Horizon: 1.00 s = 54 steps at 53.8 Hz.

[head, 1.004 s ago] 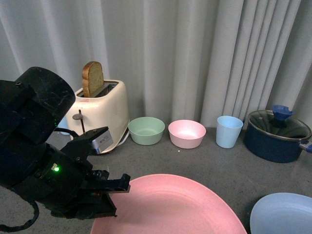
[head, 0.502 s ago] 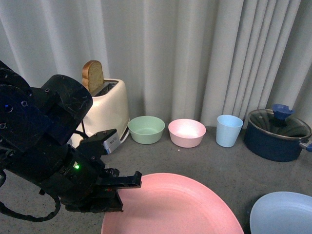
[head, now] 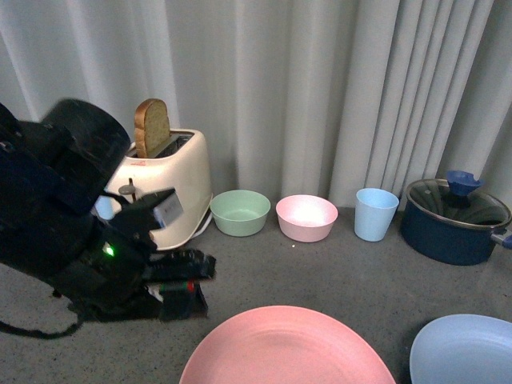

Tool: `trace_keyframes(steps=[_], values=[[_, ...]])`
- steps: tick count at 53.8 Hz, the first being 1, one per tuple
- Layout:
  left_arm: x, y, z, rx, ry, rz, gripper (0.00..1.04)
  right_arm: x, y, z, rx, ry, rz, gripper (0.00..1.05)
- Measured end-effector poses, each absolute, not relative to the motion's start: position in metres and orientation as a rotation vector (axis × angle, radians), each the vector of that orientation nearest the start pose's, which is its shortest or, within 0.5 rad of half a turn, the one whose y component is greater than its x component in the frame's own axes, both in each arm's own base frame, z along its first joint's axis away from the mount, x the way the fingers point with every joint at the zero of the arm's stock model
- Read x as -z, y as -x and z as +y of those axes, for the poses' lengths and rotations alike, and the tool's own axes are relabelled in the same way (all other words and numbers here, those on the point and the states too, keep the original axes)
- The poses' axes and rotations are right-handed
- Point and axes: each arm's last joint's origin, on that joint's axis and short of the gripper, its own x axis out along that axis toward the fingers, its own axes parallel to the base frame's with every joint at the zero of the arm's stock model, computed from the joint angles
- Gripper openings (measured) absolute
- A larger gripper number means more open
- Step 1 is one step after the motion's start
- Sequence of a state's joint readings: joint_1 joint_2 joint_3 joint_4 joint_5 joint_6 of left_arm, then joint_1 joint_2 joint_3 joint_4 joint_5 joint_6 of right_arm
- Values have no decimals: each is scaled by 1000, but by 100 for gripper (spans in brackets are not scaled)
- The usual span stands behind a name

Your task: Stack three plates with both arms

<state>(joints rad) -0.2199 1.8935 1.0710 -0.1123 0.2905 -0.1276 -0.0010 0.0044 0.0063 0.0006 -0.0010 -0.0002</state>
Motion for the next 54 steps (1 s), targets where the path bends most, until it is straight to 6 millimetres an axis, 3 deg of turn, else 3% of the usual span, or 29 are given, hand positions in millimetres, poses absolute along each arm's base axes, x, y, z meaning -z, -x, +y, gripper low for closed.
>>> trace_keyframes(steps=[10,15,19,26,32,36,44,54], values=[[-188,-340,-62,297,114,602,98,-165,-98,0,0,0,-2,97],[-202,-335,-61,302,113,544,97,-165,-98,0,0,0,-2,97],[-194,-335,-63,292,101,559,97,-165,-98,0,0,0,-2,97],[-173,-319,-56,60,8,236,77,-165,-98,0,-2,0,-2,97],[-179,-291,-41,3,18,41,57,-165,-98,0,0,0,-2,97],[-185,-272,-33,-4,21,-12,41,-165,-98,0,0,0,-2,97],[-174,-233,-22,10,12,13,4,-165,-98,0,0,0,-2,97],[-163,-204,-13,-1,7,9,4,-165,-98,0,0,0,-2,97]])
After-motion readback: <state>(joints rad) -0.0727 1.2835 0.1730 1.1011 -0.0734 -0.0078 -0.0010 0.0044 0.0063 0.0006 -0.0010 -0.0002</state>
